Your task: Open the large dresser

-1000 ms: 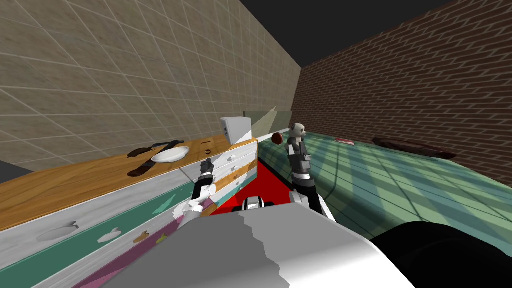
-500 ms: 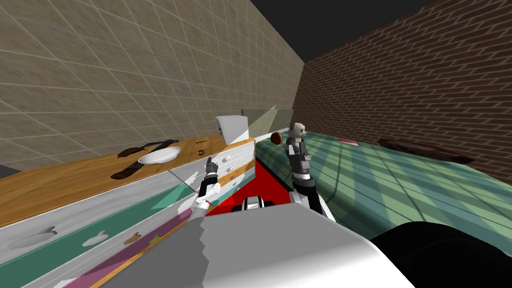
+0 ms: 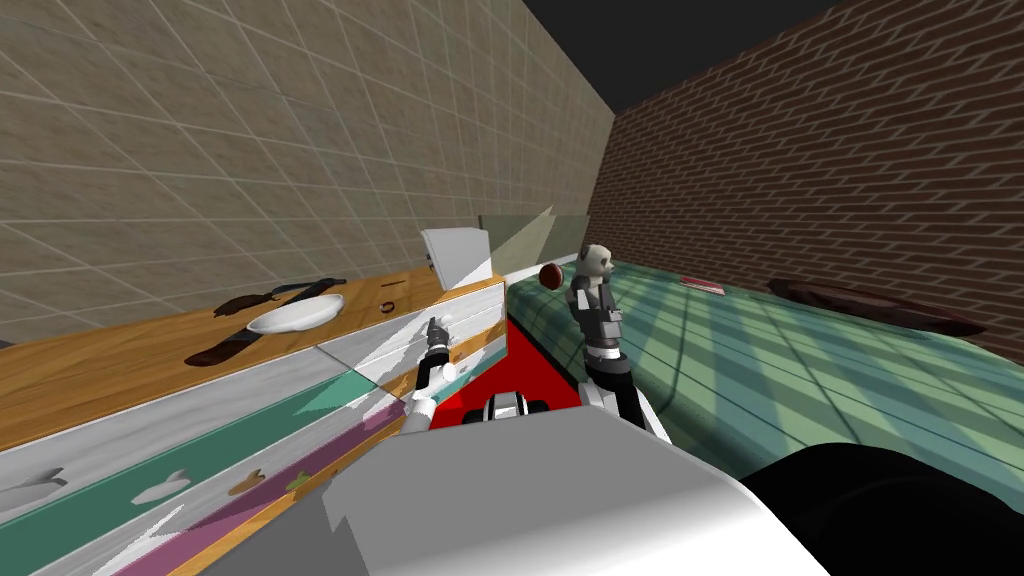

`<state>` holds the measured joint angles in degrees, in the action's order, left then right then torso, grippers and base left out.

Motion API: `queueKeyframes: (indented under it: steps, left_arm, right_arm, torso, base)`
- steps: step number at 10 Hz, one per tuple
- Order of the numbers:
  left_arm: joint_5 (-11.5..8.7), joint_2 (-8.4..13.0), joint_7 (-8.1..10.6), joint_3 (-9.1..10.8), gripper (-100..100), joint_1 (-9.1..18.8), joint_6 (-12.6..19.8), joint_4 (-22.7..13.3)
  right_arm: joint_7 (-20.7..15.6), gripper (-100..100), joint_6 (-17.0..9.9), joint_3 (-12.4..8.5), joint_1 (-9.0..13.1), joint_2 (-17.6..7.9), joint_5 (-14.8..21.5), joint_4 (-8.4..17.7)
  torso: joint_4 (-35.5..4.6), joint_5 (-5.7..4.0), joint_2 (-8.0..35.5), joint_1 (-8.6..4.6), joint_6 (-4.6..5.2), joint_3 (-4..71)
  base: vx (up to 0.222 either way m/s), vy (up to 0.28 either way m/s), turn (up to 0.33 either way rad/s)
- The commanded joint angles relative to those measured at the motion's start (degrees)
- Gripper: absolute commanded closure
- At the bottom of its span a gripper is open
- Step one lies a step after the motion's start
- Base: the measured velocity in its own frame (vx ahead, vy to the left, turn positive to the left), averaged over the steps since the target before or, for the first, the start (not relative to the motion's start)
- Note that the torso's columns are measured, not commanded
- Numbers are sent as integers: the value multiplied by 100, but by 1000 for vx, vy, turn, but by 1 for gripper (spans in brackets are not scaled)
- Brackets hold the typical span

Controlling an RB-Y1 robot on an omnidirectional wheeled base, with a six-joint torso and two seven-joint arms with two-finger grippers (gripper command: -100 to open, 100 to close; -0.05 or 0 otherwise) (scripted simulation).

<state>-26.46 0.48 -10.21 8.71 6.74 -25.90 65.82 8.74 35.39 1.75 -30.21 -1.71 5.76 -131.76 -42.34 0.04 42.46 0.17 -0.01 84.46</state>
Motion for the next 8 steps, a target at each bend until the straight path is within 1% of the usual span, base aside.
queueKeyframes:
  steps: [1,2,3,4,5,6,8]
  left_arm:
    - [-8,-167,-56,19,-100,-26,60,82]
    - [-28,-169,-122,78,-100,77,235,144]
    - [-18,-187,-101,56,-100,33,151,123]
    - [-19,-187,-112,61,100,42,174,129]
    - [-23,-209,-142,55,100,47,206,173]
    - [-24,-217,-153,53,100,49,217,188]
    - [-29,-247,-194,45,100,56,263,247]
  right_arm:
    - [0,0,0,0,0,0,0,0]
    - [0,0,0,0,0,0,0,0]
    - [0,0,0,-1,-1,-1,0,0]
    - [0,0,0,-1,-1,-1,0,0]
    - [0,0,0,0,0,0,0,0]
    - [0,0,0,0,1,0,0,0]
    - [0,0,0,1,3,1,0,0]
  torso:
    - [2,-1,-8,-5,1,5]
    - [5,-2,-15,-7,0,10]
    - [10,-2,-40,-6,0,24]
    - [10,-2,-28,-13,1,19]
    - [4,-5,-10,-19,1,7]
    - [10,-4,5,-36,8,-3]
    - [2,-6,12,-30,3,-6]
  base:
    - [0,-12,1]
    - [72,13,48]
    - [47,9,11]
    - [6,2,-2]
    - [-70,-46,34]
    - [-141,-72,25]
    - [-200,-95,15]
